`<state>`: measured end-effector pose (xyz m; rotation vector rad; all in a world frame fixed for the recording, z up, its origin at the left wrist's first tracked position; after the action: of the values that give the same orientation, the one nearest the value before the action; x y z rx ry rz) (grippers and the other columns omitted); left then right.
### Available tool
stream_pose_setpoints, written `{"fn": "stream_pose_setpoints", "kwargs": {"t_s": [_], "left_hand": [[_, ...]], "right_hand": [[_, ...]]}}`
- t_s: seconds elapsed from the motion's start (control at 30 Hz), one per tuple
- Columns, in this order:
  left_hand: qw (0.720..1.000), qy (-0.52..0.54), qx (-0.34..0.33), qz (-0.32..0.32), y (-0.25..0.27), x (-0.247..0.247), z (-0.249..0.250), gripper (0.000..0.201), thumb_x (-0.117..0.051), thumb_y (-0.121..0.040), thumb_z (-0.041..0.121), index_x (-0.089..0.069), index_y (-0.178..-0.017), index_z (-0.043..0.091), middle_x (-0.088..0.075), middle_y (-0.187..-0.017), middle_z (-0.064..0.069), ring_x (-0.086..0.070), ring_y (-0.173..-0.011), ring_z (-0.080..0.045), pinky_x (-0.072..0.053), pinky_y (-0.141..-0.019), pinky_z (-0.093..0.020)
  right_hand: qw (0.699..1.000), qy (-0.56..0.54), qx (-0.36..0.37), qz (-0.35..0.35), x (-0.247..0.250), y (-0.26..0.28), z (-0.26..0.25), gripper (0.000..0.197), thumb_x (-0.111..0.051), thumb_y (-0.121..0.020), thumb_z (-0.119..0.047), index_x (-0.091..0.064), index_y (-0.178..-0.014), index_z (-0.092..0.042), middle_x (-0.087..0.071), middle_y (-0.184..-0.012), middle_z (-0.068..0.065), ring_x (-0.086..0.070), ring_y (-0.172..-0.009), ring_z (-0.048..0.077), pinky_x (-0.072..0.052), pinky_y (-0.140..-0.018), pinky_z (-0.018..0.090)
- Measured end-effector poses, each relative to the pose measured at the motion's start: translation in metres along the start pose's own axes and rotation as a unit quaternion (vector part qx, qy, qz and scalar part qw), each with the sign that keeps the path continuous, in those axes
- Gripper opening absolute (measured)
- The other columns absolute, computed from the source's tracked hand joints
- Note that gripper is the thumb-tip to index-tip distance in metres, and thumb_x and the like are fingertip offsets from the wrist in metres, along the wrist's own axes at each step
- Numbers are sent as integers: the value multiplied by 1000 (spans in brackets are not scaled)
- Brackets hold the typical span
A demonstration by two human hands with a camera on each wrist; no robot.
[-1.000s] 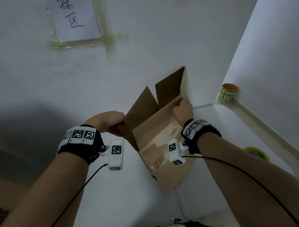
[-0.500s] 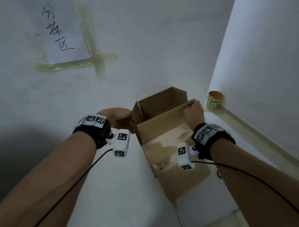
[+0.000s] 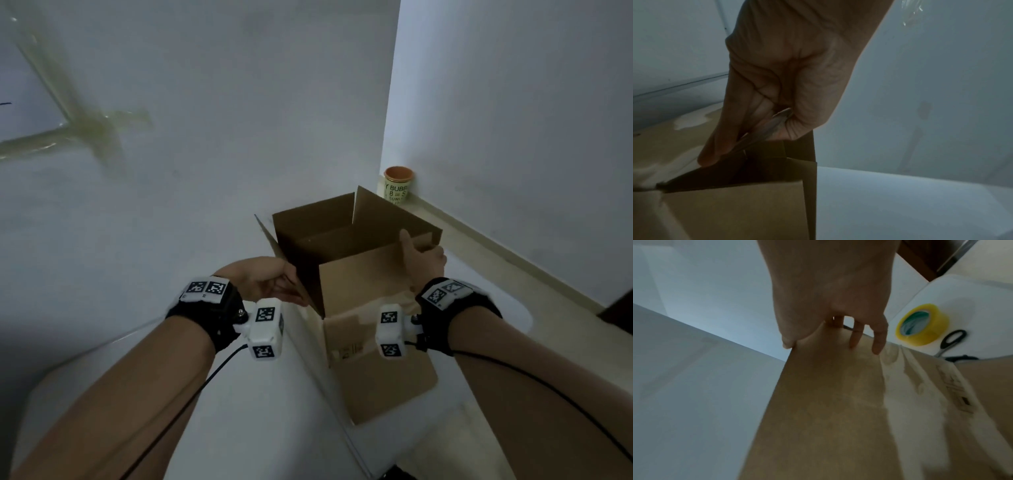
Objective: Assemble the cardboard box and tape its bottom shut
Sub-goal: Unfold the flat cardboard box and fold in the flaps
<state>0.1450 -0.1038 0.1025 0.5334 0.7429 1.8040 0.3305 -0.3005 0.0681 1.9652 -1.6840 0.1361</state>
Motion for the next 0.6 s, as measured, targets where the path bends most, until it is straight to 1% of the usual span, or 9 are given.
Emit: {"fn": "stream_pose_setpoints", "kwargs": {"t_s": [0.1, 0.13, 0.2, 0.27, 0.33, 0.43, 0.47, 0.53, 0.6], "left_hand": [[997, -55, 50, -16, -1, -7, -13, 33, -49, -86, 2, -65, -109, -15, -68, -108, -28, -67, -105, -36, -52, -98, -36], [996, -68, 60, -9, -2, -7, -16, 31, -49, -87, 4, -66, -107, -13, -70, -104, -27, -69, -101, -35, -53, -96, -36], [994, -78, 55, 47, -7, -6, -18, 23, -50, -91, 7, -67, -98, -7, -74, -86, -22, -72, -83, -30, -59, -80, -33], [988, -85, 35, 121, -17, -1, -17, 17, -52, -93, 10, -64, -89, -1, -73, -69, -16, -72, -68, -25, -60, -62, -30], [983, -86, 11, 163, -28, 3, -17, 18, -51, -96, 12, -62, -89, 0, -71, -72, -14, -69, -68, -23, -58, -62, -30], [986, -58, 5, 156, -37, 5, -22, 15, -46, -97, 8, -59, -93, 0, -66, -82, -15, -64, -72, -23, -57, -66, -30], [988, -51, 5, 148, -37, 5, -24, 15, -46, -97, 7, -59, -92, 1, -65, -83, -15, -64, -72, -23, -58, -62, -29], [988, -34, 5, 150, -31, 5, -30, 13, -47, -95, 6, -59, -93, 2, -66, -85, -14, -65, -73, -21, -56, -50, -24], [987, -2, 3, 159, -23, 12, -46, 13, -49, -91, 6, -59, -98, 2, -66, -91, -15, -65, -77, -23, -56, -52, -25]], "right_hand": [[999, 5, -39, -11, -8, -1, 9, 99, -61, -77, -57, -18, -148, -3, -26, -147, 16, -34, -133, 39, -40, -103, 54], [999, 3, -46, -11, -9, 1, 13, 96, -61, -76, -52, -20, -147, -3, -29, -145, 16, -37, -130, 40, -42, -101, 54], [998, 10, -58, -6, -12, 3, 24, 91, -57, -74, -50, -24, -145, -3, -32, -141, 16, -40, -126, 41, -44, -99, 54], [998, 21, -62, -2, -13, 3, 38, 89, -52, -73, -51, -27, -144, -4, -35, -139, 16, -43, -123, 41, -44, -98, 54], [998, 11, -57, -7, -15, -1, 47, 91, -49, -67, -56, -33, -141, -5, -40, -135, 15, -48, -118, 41, -47, -94, 55], [999, -5, -40, -11, -18, -14, 50, 101, -45, -50, -63, -42, -134, -7, -49, -127, 14, -55, -109, 39, -51, -89, 54], [999, -4, -39, -12, -19, -17, 48, 101, -45, -48, -63, -44, -133, -8, -50, -126, 13, -55, -108, 38, -51, -88, 54], [999, 3, -27, -25, -23, -18, 39, 95, -47, -52, -59, -44, -133, -8, -51, -126, 13, -55, -109, 38, -50, -89, 55], [998, 29, -11, -51, -35, -17, 29, 94, -50, -53, -58, -45, -132, -7, -53, -125, 13, -54, -111, 37, -48, -93, 54]]}}
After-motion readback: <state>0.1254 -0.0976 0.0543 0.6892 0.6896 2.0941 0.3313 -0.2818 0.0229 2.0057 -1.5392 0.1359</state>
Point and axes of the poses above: each hand's wrist, its own y-axis away from the middle knuckle, its own x-axis out of the back of the hand, z = x × y, the point moved 1 cm from there along -y, towards the middle knuckle
